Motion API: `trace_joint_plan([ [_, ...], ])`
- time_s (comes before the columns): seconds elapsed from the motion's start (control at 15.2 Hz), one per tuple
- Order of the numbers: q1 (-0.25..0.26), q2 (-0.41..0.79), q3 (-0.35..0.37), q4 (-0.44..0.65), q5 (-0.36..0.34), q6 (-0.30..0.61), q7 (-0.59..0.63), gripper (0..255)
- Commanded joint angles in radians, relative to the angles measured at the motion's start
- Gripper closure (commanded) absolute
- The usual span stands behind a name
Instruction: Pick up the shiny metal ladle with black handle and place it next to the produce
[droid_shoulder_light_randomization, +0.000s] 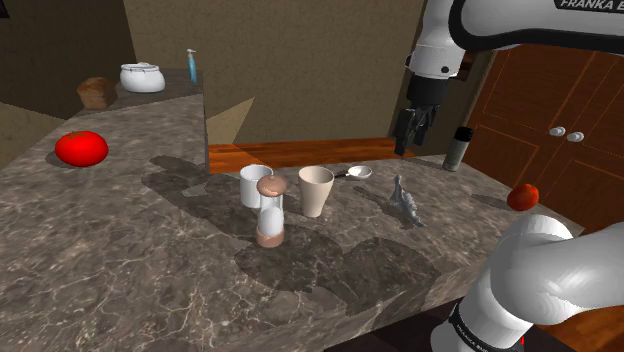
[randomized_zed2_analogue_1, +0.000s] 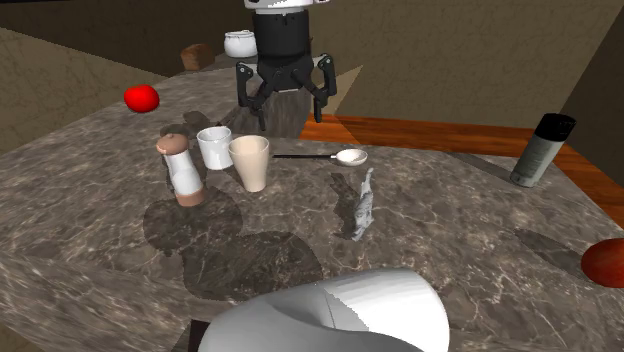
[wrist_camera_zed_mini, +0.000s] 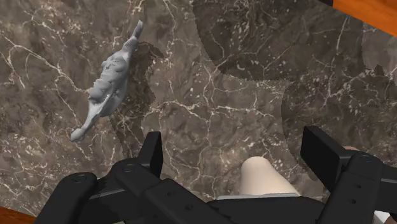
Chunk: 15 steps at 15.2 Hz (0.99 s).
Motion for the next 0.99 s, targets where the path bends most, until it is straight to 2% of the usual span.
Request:
trace_joint_plan([
  [0.0, 0.000, 0.000, 0.000, 0.000, 0.000, 0.000, 0.000, 0],
  [0.53, 0.060, 0.160, -0.225, -0.030, -0.086, 0.212, -0.396, 0],
  [0.92, 0.132, 0.364, -0.382, 0.032, -0.079, 0.358, -0.701, 0],
])
